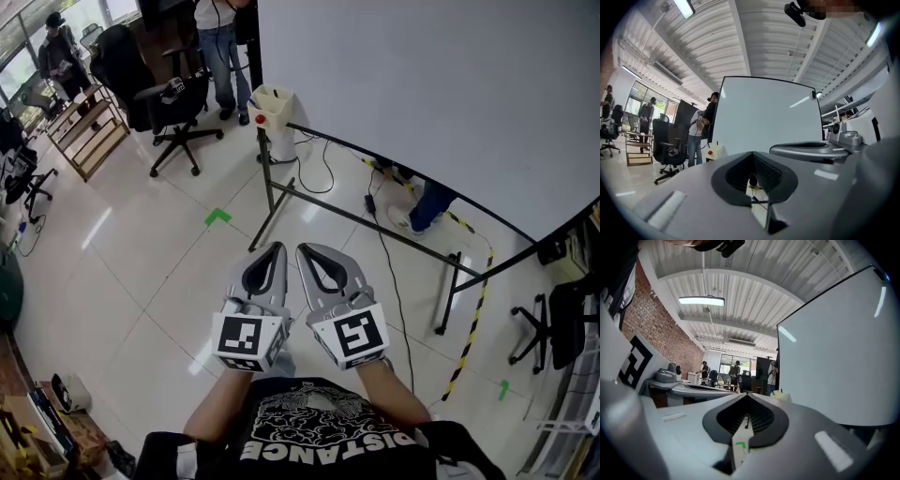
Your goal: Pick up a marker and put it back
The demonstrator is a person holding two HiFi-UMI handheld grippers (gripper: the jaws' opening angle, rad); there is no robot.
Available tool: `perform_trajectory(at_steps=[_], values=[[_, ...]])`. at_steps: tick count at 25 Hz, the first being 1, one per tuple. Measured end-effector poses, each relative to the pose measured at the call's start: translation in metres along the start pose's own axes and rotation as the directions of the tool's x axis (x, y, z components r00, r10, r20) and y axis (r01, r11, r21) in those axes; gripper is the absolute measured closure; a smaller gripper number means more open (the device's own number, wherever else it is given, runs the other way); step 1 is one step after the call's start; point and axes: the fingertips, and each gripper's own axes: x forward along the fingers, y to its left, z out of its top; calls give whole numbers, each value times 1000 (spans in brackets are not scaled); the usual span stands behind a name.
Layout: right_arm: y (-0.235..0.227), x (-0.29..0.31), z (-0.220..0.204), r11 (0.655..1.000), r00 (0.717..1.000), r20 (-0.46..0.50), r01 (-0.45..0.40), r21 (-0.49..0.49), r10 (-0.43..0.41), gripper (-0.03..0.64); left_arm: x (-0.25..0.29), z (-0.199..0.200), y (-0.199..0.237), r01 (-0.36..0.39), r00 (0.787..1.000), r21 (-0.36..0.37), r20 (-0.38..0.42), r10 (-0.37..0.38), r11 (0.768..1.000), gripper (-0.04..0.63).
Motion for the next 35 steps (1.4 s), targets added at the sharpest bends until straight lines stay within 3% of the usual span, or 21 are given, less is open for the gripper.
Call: perform_trajectory(at_steps=[21, 35], values=[[-17, 139, 8, 997, 997, -23, 69, -25, -70, 617, 78, 16, 109, 98, 995, -19, 16, -98, 995, 589], [-29, 198, 10, 997, 998, -19, 67, -40, -68, 617, 114, 16, 157, 87, 996, -32, 20, -86, 996, 589]])
